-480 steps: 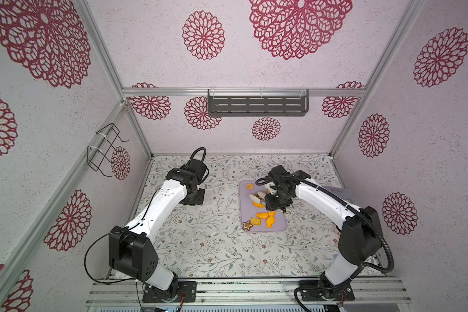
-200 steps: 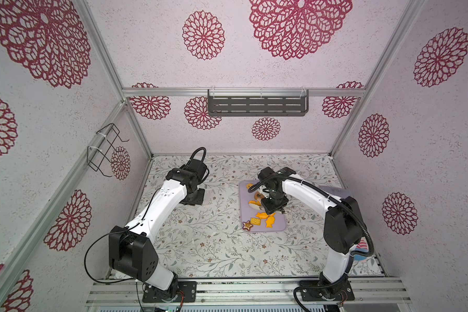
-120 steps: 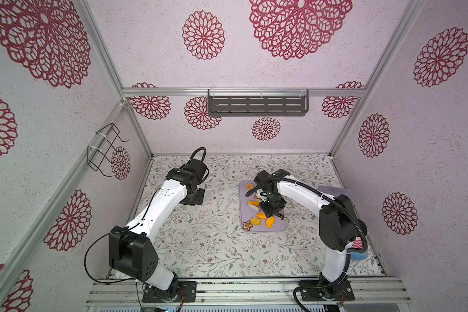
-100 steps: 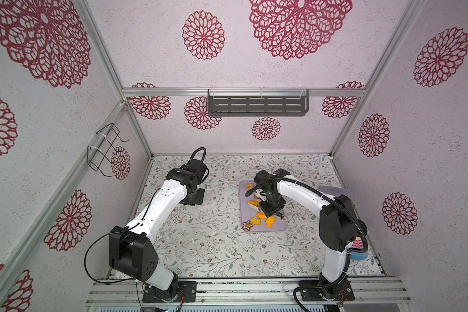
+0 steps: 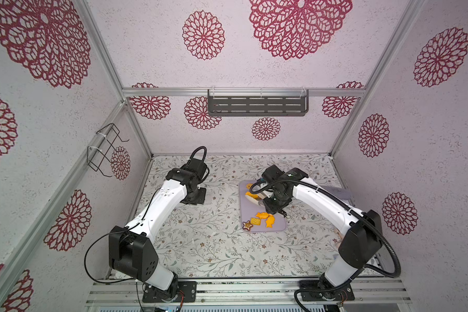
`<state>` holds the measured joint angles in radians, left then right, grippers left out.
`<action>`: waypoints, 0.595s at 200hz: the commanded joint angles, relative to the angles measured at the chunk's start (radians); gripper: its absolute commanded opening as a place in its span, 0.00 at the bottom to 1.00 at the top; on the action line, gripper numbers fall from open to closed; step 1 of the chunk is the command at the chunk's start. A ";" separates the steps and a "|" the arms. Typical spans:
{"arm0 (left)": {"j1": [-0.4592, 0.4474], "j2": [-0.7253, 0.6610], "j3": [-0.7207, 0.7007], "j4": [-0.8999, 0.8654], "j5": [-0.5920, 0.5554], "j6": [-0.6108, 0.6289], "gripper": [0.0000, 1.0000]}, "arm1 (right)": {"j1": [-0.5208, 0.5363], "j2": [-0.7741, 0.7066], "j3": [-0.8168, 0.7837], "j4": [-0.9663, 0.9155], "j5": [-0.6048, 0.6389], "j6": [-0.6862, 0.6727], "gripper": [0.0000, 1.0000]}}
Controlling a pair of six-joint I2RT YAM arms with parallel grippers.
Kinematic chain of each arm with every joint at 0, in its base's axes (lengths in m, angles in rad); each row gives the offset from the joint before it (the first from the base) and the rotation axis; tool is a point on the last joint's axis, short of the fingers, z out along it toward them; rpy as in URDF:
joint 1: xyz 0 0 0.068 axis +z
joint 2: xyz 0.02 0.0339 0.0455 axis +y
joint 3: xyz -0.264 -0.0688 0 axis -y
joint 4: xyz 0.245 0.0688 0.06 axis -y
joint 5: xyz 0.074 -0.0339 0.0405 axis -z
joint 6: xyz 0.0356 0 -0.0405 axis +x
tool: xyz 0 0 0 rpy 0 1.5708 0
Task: Put the cookies into a resealable bag to prevent moisture
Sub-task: Pick up the cookie from the tray, then place the cookie in the ziploc bag.
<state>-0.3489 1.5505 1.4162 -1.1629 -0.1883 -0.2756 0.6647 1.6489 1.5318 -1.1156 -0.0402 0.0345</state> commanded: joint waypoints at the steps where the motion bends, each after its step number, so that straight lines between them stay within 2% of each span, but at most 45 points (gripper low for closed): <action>1: -0.001 0.006 0.016 0.035 0.027 0.019 0.00 | 0.026 -0.077 0.040 0.060 -0.194 -0.013 0.34; 35: -0.003 0.020 0.023 0.054 0.062 0.014 0.00 | 0.050 -0.077 0.053 0.118 -0.383 0.001 0.34; 70: -0.002 0.040 0.027 0.059 0.075 0.012 0.00 | 0.053 -0.073 0.066 0.192 -0.479 0.029 0.34; 119: -0.004 0.055 0.015 0.086 0.107 0.005 0.00 | 0.053 -0.045 0.096 0.252 -0.549 0.069 0.33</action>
<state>-0.3489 1.5967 1.4208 -1.1130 -0.1131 -0.2771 0.7189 1.5974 1.5761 -0.9318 -0.4984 0.0738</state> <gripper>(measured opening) 0.043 0.407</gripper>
